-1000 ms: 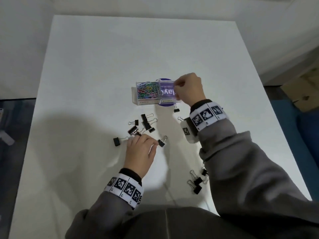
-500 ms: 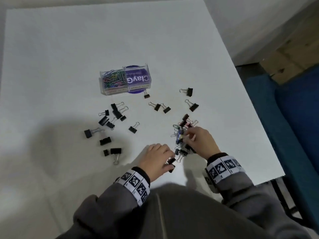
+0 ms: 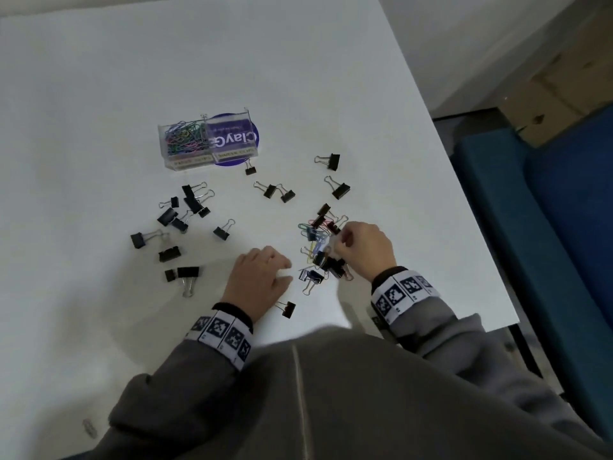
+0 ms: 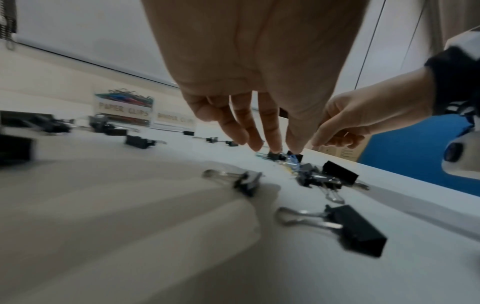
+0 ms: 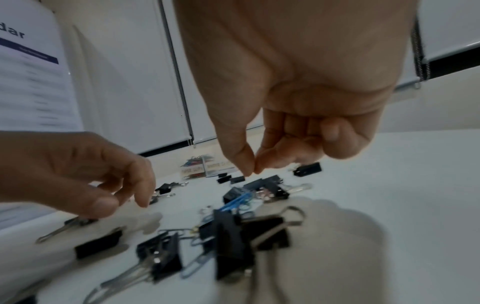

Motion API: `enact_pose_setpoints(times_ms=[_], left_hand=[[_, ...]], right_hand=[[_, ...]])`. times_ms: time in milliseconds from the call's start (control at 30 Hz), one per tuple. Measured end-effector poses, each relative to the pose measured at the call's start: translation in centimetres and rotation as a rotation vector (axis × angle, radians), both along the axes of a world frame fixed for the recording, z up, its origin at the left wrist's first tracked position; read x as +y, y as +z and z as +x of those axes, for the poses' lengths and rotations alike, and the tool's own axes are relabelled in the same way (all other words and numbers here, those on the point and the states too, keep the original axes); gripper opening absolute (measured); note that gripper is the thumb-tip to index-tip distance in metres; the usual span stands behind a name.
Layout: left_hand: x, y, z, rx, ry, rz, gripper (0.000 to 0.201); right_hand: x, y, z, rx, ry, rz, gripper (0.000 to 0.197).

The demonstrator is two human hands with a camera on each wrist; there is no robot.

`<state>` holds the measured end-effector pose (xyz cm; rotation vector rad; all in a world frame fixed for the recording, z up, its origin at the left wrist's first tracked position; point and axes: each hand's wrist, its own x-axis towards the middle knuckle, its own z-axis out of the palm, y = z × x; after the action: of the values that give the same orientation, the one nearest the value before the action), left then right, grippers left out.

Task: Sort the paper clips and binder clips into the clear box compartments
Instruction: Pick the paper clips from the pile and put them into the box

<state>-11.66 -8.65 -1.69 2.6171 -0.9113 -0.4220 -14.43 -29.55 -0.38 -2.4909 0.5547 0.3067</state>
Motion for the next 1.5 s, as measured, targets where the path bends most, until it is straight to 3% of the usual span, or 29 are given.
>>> enact_pose_setpoints(times_ms=[167,267,333,400,567,633,733,833,933,1000,1133,1233,1367,1500], left_hand=[[-3.8,-0.8,-1.4,0.001,-0.176,0.016,0.023],[-3.0,-1.1,-2.0,-0.044,-0.174,0.077,0.016],[-1.9,-1.4,-2.4,-0.060,-0.141,0.040,0.006],[-0.9,-1.7,-2.6,-0.017,-0.081,-0.011,0.019],[-1.4,-1.6,-1.6,0.043,0.120,-0.106,0.010],[-2.5,-1.5,-1.1,0.036,0.107,-0.108,0.013],[-4.1,-1.7,-0.5,0.031,0.013,-0.030,0.016],[-4.8,-2.1,-0.1,0.050,0.000,0.041,0.012],[-4.8,-2.3,-0.1,0.091,0.030,0.043,0.008],[-4.8,-2.1,-0.2,0.113,0.031,0.055,0.010],[-4.4,-1.6,-0.1,0.217,0.190,-0.104,0.004],[-4.1,-1.6,0.3,0.289,0.348,-0.234,0.010],[-4.4,-1.3,0.6,0.285,0.396,-0.200,0.017],[-4.6,-1.8,0.7,0.313,0.426,-0.078,0.014]], right_hand=[[-1.9,-0.2,-0.4,-0.020,0.110,0.022,0.016],[-1.3,-0.6,-0.6,0.037,0.269,0.086,0.016],[-0.8,-1.2,-0.8,0.087,0.370,0.036,0.031],[-0.5,-1.6,-1.1,0.114,0.428,-0.013,0.031],[-2.9,-1.2,-1.5,0.057,0.268,0.120,0.015],[-4.1,-1.1,-1.4,0.042,0.208,0.066,0.015],[-4.6,-1.2,-1.2,0.032,0.287,-0.079,0.024],[-3.0,-1.0,-1.0,-0.058,0.421,-0.055,0.020],[-1.1,-1.6,-1.0,-0.007,0.531,-0.082,0.035],[-0.6,-2.1,-1.0,0.014,0.541,-0.099,0.033],[-2.0,-2.0,-0.7,-0.027,0.380,0.038,0.021],[-3.8,-2.0,-0.5,-0.083,0.277,-0.056,0.026],[-2.7,-2.0,-0.3,-0.179,0.442,-0.130,0.036],[0.6,-2.5,-0.2,-0.043,0.643,-0.212,0.043]])
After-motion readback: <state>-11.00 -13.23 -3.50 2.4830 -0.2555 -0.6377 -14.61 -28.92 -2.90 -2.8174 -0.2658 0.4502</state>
